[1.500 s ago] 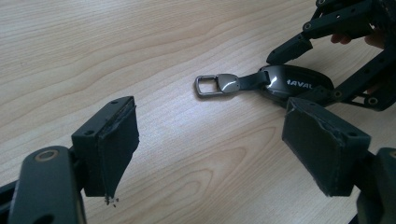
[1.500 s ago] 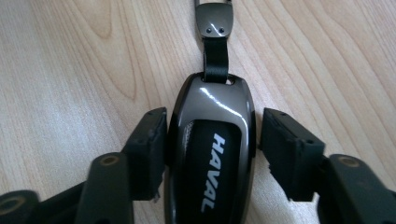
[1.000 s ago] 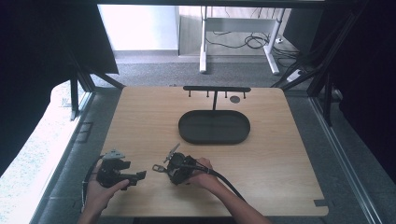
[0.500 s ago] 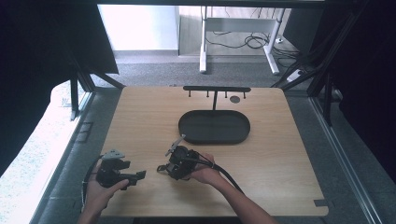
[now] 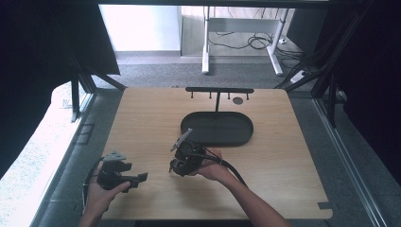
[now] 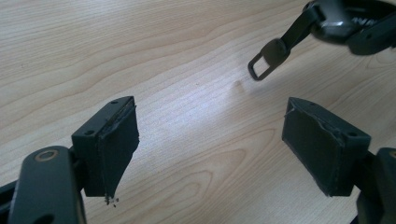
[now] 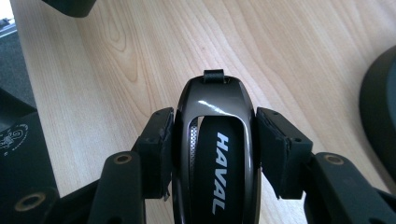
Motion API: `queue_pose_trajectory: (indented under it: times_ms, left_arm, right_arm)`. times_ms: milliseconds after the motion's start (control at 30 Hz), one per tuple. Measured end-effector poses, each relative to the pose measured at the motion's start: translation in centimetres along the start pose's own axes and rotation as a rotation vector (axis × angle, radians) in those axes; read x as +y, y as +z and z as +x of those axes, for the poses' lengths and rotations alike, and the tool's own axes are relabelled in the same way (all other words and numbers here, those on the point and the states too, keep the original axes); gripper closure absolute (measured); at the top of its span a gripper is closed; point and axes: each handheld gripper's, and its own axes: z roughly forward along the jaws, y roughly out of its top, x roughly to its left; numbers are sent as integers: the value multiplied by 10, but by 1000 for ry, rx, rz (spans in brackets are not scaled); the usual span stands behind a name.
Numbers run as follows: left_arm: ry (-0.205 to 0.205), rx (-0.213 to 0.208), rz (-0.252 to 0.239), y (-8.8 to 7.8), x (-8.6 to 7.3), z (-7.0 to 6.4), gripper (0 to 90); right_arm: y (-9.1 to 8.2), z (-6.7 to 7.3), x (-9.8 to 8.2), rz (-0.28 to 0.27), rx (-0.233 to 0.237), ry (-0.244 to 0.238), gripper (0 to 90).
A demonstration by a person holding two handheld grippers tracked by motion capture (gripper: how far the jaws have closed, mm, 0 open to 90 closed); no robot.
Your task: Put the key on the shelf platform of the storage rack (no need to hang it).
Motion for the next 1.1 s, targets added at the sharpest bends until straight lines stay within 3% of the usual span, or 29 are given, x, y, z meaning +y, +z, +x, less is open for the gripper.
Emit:
queue_pose_trajectory:
  times_ms: [700,1100]
  left_arm:
    - [4,1,2,0,0,0,189]
    - [0,0,2,1,0,-1,189]
  right_arm:
    - [-34,-32,3,-16,-37,28,495]
    - [-45,-61,0,-16,-73,56,495]
